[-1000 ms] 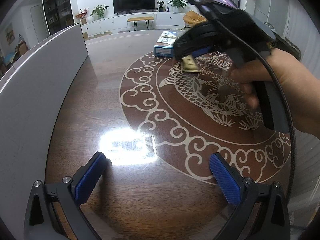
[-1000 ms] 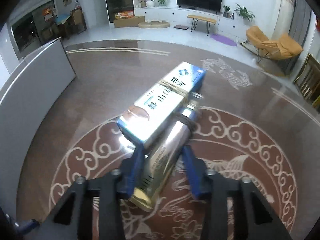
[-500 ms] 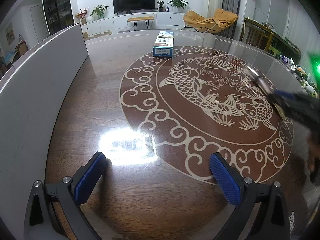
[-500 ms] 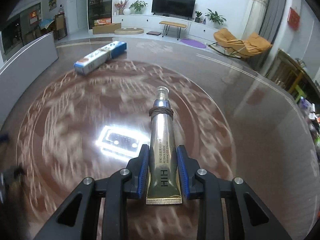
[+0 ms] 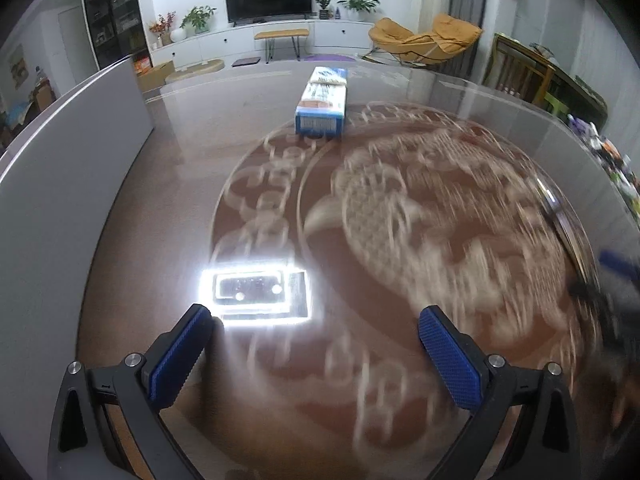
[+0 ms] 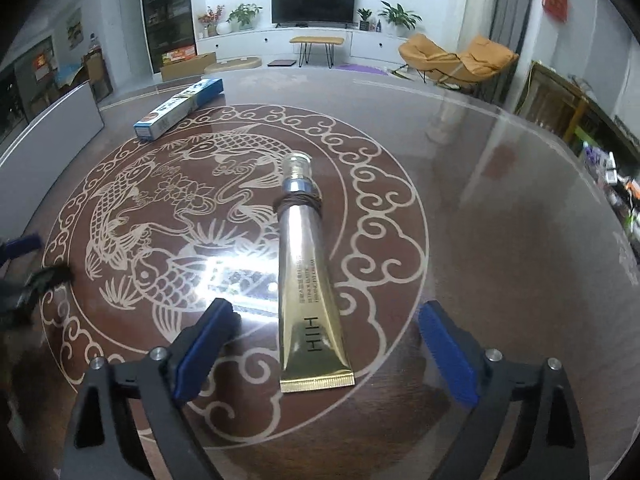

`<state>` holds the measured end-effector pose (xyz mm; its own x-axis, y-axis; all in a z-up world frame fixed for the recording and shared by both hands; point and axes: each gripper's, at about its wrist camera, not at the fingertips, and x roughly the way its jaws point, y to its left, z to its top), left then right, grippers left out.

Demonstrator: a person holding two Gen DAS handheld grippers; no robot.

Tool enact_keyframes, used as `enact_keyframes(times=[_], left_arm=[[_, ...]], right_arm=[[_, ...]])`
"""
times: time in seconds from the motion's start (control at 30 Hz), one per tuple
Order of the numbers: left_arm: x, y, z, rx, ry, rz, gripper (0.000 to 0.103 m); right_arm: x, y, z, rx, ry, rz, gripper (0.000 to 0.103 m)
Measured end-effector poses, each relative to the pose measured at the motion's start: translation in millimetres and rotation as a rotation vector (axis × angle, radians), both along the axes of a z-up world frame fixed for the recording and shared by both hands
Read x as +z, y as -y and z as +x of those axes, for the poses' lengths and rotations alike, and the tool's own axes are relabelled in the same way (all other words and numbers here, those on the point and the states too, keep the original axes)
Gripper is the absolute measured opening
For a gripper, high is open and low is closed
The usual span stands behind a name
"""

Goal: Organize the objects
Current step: 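Grasp the blue-white toenail cream box with the left tool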

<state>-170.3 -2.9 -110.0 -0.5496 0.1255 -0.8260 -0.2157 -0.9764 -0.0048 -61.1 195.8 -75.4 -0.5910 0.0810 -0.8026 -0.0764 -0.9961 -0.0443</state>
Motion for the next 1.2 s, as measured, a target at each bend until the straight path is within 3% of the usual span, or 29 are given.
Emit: enact_keyframes(times=[0.33, 0.5, 0.6, 0.63, 0.67, 0.7, 0.93, 1.2], left_arm=[[-1.9, -38.2, -138.9, -0.031, -0.002, -0.002, 0.103], [-1.5, -48.1, -187.9, 0.014, 0.002, -0.002, 0.103], [-0.1, -57.5, -209.8, 0.008, 0.047, -0.015, 0.103], [2.6, -60.4, -213.7, -0.008, 0.038, -0.017, 0.09], [6.6, -62.4, -212.0, -0.025, 0.01, -0.012, 0.057], [10.0, -64.4, -210.7, -0.039, -0.005, -0.011, 0.041], [12.4, -66.7, -150.3, -0.036, -0.022, -0.006, 0.042], [6.4, -45.6, 40.5, -0.01, -0.063, 0.008, 0.042]], right_arm=[[0.3, 3.6, -1.1, -0.001, -0.003, 0.019, 0.095], [0.6, 5.7, -0.5, -0.001, -0.005, 0.031, 0.095], [0.9, 6.2, 0.6, -0.002, -0.007, 0.04, 0.095], [0.9, 6.3, 0.9, -0.002, -0.007, 0.041, 0.095], [0.9, 6.1, 1.4, -0.002, -0.008, 0.041, 0.095], [0.9, 6.2, 1.4, -0.002, -0.008, 0.043, 0.096], [2.7, 5.2, 1.5, -0.004, -0.009, 0.055, 0.096], [3.2, 4.0, 1.5, -0.005, -0.009, 0.059, 0.097]])
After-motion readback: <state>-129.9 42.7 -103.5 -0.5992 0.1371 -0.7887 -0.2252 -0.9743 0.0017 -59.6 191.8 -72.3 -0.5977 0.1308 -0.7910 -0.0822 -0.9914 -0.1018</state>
